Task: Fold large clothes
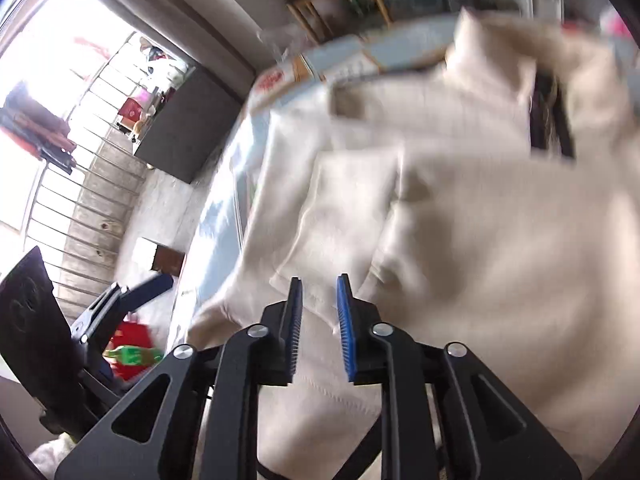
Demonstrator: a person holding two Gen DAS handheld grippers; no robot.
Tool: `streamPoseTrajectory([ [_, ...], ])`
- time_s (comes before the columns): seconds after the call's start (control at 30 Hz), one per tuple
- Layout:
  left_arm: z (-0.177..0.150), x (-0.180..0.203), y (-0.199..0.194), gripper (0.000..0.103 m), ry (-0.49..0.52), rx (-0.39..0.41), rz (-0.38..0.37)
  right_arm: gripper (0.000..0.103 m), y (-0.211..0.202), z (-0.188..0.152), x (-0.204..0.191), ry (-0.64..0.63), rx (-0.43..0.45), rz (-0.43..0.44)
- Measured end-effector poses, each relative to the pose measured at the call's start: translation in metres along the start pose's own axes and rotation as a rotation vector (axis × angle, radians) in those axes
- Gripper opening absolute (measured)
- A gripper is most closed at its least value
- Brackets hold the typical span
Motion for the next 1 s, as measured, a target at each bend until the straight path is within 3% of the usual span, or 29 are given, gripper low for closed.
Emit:
streamPoseTrajectory([
  [0.07, 0.004, 0.005, 0.002, 0.096, 0.001, 0.012, -0.032, 0.054, -0.028, -0.003, 0.009, 0.013, 0.059, 0.051],
  [0.17, 0.016, 0.016, 0.014, 0.095, 0.009, 0.016, -0.039, 0.056, -0.084, -0.01, 0.034, 0.032, 0.158, 0.089],
  [0.23, 0.025, 0.02, 0.025, 0.082, 0.005, 0.008, -0.034, 0.056, -0.12, -0.016, 0.062, 0.072, 0.221, 0.057],
  [0.37, 0.048, 0.023, 0.059, 0.066, -0.052, -0.055, -0.026, 0.056, -0.19, -0.046, 0.137, 0.209, 0.326, -0.077],
  [0.47, 0.057, 0.022, 0.085, 0.052, -0.081, -0.103, -0.002, 0.056, -0.219, -0.072, 0.181, 0.296, 0.371, -0.082],
  [0.57, 0.056, 0.021, 0.107, 0.038, -0.076, -0.159, 0.079, 0.056, -0.233, -0.097, 0.213, 0.348, 0.396, -0.108],
  [0.67, 0.056, 0.025, 0.109, 0.023, -0.061, -0.142, 0.138, 0.056, -0.23, -0.105, 0.233, 0.37, 0.395, -0.119],
  [0.7, 0.056, 0.025, 0.109, 0.011, -0.054, -0.137, 0.147, 0.056, -0.223, -0.102, 0.236, 0.375, 0.392, -0.124],
  [0.73, 0.056, 0.026, 0.108, 0.007, -0.05, -0.13, 0.142, 0.056, -0.222, -0.102, 0.241, 0.381, 0.389, -0.128],
  [0.93, 0.064, 0.042, 0.045, 0.007, -0.026, 0.031, 0.108, 0.056, -0.214, -0.075, 0.264, 0.399, 0.386, -0.148],
  [1.0, 0.062, 0.033, 0.036, 0.006, -0.047, 0.042, 0.128, 0.056, -0.211, -0.061, 0.271, 0.404, 0.376, -0.199],
])
Point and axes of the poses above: each gripper's, at about its wrist camera, not at the fingertips, and y roughly the way its jaws point, x to its right, z to its top, the point moved 4 cm from there along y, roughly the way its jaws point, and after that the axes turned 6 degrees about -y, right-handed, at the moved point
